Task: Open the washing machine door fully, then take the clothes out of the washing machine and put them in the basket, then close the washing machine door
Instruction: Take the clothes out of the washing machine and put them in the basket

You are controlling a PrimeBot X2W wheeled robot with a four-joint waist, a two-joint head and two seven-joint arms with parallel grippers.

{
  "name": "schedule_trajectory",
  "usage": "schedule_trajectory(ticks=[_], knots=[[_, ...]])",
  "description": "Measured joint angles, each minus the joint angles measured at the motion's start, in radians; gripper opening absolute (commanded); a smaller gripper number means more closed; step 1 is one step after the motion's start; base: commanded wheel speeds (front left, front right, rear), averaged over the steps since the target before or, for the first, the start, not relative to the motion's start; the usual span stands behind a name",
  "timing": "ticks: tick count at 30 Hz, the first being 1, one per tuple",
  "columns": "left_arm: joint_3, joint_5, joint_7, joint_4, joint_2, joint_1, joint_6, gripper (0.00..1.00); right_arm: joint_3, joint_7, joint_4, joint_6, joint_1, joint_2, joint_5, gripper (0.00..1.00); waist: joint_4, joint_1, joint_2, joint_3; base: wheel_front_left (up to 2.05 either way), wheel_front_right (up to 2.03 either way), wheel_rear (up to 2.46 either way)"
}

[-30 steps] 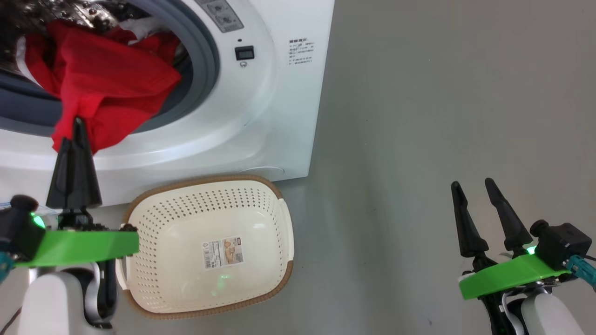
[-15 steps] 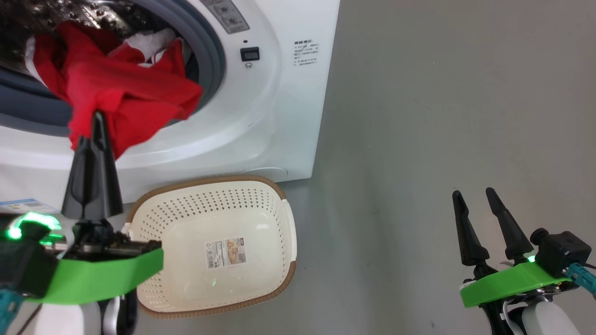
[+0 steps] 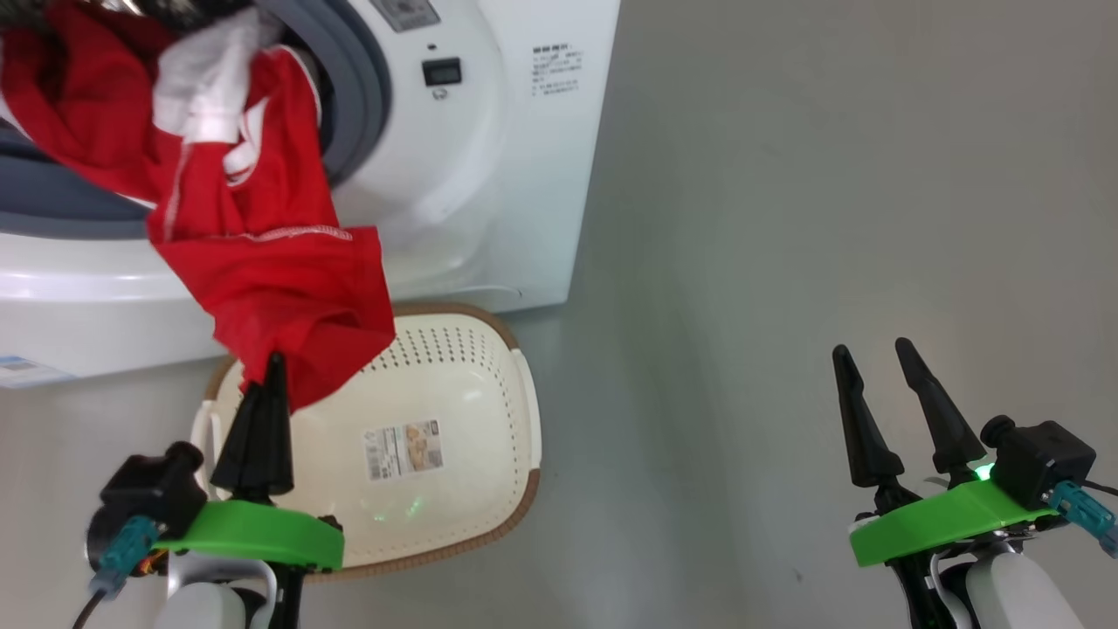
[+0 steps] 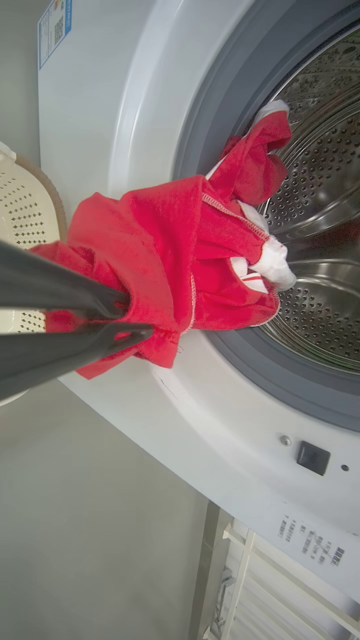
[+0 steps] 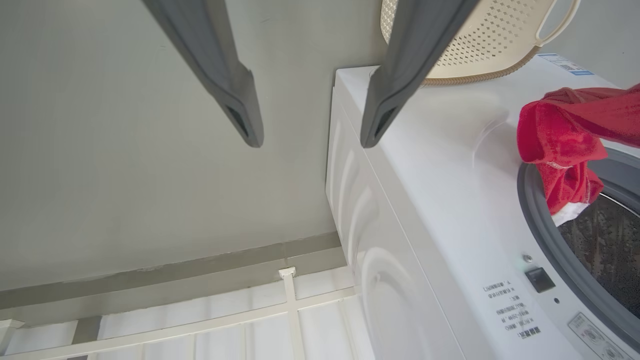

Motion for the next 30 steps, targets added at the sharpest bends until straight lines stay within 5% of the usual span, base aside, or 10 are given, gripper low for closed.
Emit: schedule_trajectory(ticks=[15, 30], knots=[[0.065, 0.083, 0.0, 0.445, 0.001, -0.249, -0.026, 0.0, 0.012, 0.0, -0.017, 0.0, -0.097, 0.011, 0.002, 1.0, -0.042, 0.0, 0.0, 0.157, 0.0, 0.0, 0.0], [0.109, 0.149, 0.0, 0.648, 0.033, -0.468, -0.017, 0.0, 0.052, 0.0, -0.028, 0.0, -0.166, 0.015, 0.026, 1.0, -0.094, 0.0, 0.0, 0.29, 0.0, 0.0, 0.0]])
